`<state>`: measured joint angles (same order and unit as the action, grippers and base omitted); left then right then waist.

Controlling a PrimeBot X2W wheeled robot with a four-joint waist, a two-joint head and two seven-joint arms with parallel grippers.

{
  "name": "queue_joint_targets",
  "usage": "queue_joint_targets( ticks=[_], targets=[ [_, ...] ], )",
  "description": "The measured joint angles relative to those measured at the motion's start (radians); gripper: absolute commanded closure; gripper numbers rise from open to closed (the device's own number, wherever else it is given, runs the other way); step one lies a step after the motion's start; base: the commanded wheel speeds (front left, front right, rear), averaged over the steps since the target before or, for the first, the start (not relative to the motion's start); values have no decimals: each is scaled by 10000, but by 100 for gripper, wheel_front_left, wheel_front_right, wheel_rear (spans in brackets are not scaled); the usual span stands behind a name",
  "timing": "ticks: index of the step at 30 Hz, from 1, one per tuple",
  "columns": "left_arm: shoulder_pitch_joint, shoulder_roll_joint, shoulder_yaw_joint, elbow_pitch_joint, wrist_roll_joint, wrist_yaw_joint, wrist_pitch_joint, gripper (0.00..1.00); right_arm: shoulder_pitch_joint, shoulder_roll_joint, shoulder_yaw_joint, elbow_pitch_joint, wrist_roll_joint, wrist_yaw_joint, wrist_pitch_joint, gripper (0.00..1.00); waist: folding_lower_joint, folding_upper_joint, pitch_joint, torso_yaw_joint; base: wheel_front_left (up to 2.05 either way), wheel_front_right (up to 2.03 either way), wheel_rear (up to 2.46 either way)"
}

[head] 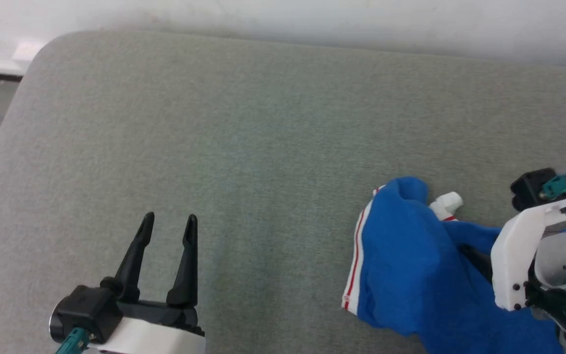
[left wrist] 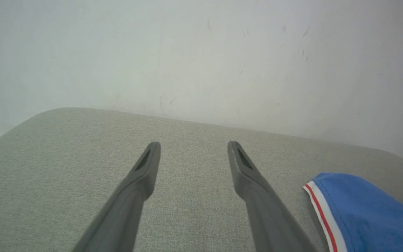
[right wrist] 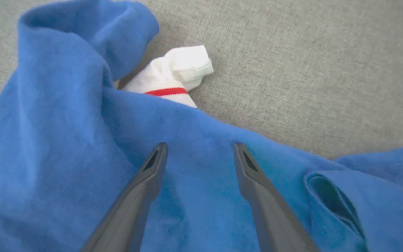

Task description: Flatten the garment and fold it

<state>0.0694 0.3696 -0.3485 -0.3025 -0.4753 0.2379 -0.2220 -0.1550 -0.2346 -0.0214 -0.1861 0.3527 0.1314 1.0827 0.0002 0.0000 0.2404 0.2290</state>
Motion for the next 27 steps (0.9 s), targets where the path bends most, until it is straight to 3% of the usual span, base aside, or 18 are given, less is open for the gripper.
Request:
queue_joint_targets(
  ticks=[6,7,8,9,19,27],
  targets=[
    [-278,-130,-119,213,-12,-171,-73,0,1,-491,652,846,-4,0,-75,0,-1,0,315,442,0,0,0],
    [-320,-150,-123,238,-12,-173,-73,0,-2,-558,663,880,6,0,-36,43,-2,0,356,492,0,0,0],
    [-354,-163,-119,253,-13,-173,-75,0,-9,-591,652,872,12,2,-94,68,-3,0,395,531,0,0,0],
    [-366,-169,-107,270,-13,-173,-77,0,-36,-604,635,871,6,2,-232,100,-3,0,428,552,0,0,0],
    [-341,-153,-40,437,-79,-157,-138,0,-2302,-495,-196,652,-364,0,-2615,100,-1,0,-112,303,0,0,0],
    [58,-111,-54,366,-113,-48,-71,0,-2744,-736,905,-100,-142,0,-2784,100,-4,0,-864,-163,0,0,0]
  ],
)
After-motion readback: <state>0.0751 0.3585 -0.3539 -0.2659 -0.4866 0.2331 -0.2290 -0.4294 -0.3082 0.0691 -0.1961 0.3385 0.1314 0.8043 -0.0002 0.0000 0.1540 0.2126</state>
